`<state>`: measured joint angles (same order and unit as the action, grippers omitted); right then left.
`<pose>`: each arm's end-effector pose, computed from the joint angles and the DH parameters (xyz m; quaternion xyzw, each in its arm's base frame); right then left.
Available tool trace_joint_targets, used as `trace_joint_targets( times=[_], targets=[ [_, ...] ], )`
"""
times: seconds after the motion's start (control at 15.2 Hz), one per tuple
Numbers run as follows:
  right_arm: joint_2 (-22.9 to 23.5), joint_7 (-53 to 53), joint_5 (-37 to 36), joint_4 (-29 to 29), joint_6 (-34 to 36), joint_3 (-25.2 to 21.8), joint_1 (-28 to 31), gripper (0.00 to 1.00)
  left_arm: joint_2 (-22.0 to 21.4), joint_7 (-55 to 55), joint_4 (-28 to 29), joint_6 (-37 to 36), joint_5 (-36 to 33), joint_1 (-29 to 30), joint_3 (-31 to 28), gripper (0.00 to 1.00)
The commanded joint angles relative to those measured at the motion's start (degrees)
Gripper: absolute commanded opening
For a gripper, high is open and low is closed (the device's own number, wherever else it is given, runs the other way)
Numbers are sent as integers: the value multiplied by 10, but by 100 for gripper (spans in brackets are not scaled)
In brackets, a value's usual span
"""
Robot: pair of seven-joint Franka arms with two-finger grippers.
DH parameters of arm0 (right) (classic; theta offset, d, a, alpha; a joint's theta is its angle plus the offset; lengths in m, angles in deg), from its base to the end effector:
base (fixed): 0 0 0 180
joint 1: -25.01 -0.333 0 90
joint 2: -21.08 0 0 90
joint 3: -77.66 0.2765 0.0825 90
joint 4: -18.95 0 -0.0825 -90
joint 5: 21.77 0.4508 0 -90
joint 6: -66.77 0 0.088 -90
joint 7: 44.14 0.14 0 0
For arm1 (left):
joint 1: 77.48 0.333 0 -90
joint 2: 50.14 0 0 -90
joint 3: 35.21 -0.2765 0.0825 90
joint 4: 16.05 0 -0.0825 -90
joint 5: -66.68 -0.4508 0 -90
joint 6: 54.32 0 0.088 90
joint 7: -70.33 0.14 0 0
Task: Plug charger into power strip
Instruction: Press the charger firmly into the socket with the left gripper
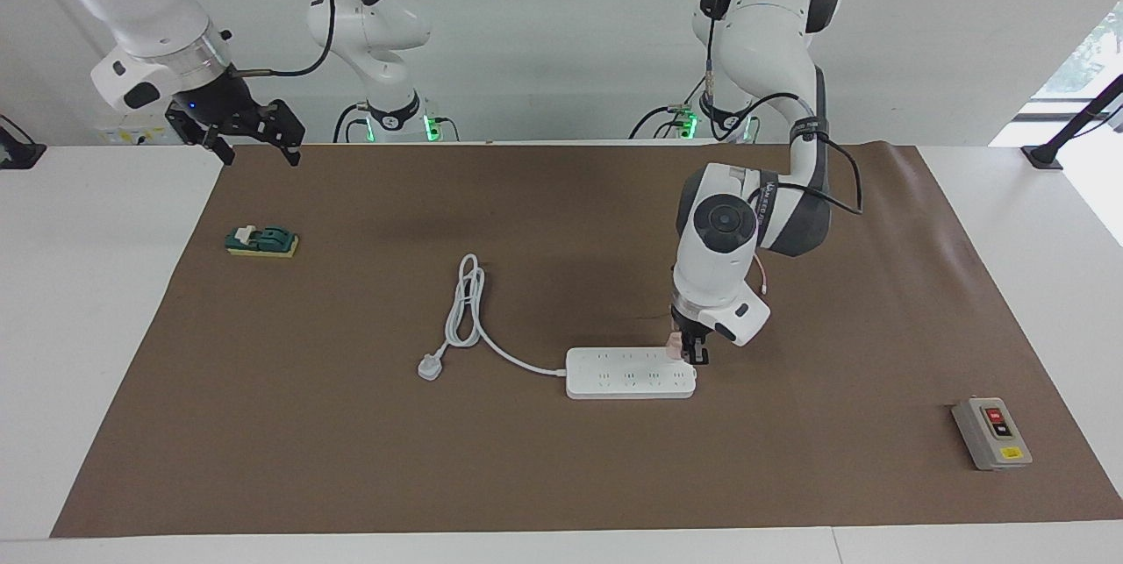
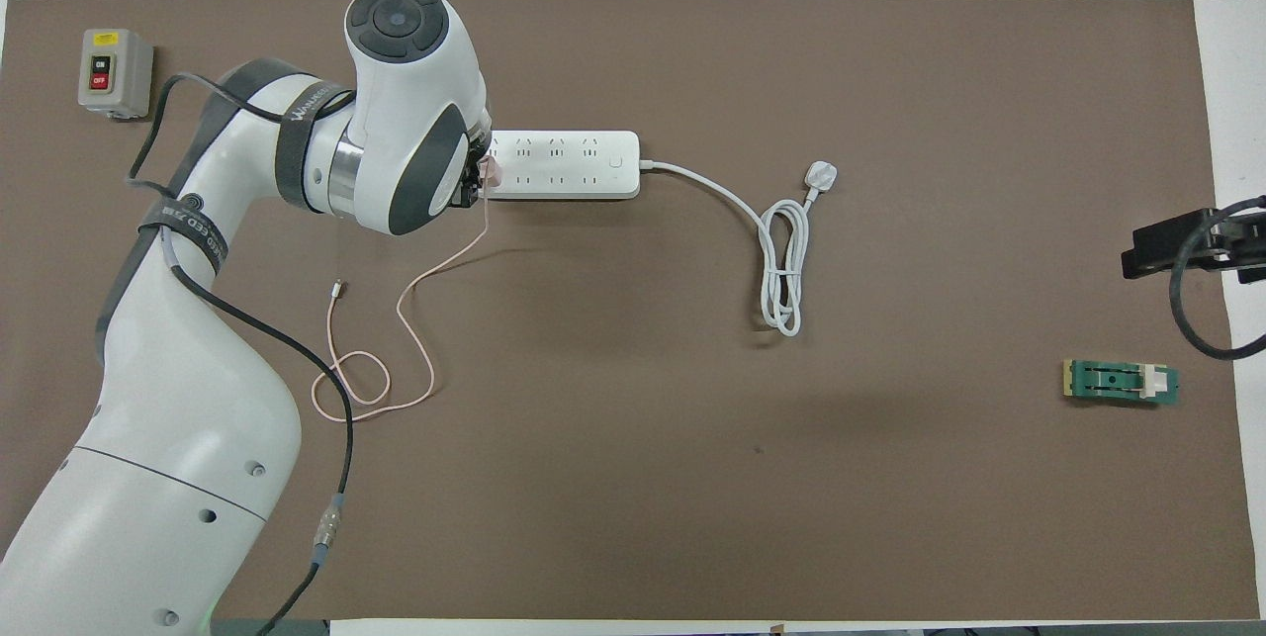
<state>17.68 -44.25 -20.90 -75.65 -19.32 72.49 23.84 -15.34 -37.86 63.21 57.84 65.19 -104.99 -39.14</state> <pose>0.5923 -0.0402 0.5395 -0.9984 0.0335 0.0443 0.0119 0.6897 -0.3053 0.2627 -0.7464 -0.6646 -0.0223 0.0275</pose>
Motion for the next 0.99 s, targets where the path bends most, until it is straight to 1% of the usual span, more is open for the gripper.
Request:
trace_joint_targets(
  times=[0.0,0.2,0.39,0.53,0.72,0.92],
  targets=[
    [1,-13,1,4,9,0,3,100,-20,-10,30,17,7,-7,-6,0],
    [1,-13,1,4,9,0,3,100,-20,-9,33,20,7,-7,-6,0],
    [1,-13,1,4,9,0,3,100,-25,-9,52,39,7,-8,-6,0],
    [1,-13,1,4,9,0,3,100,-31,-9,70,51,7,-9,-6,0],
    [1,-13,1,4,9,0,3,100,-47,-10,132,105,5,-23,-8,0],
    [1,-13,1,4,9,0,3,100,-48,-16,139,106,4,-31,-8,0]
  ],
)
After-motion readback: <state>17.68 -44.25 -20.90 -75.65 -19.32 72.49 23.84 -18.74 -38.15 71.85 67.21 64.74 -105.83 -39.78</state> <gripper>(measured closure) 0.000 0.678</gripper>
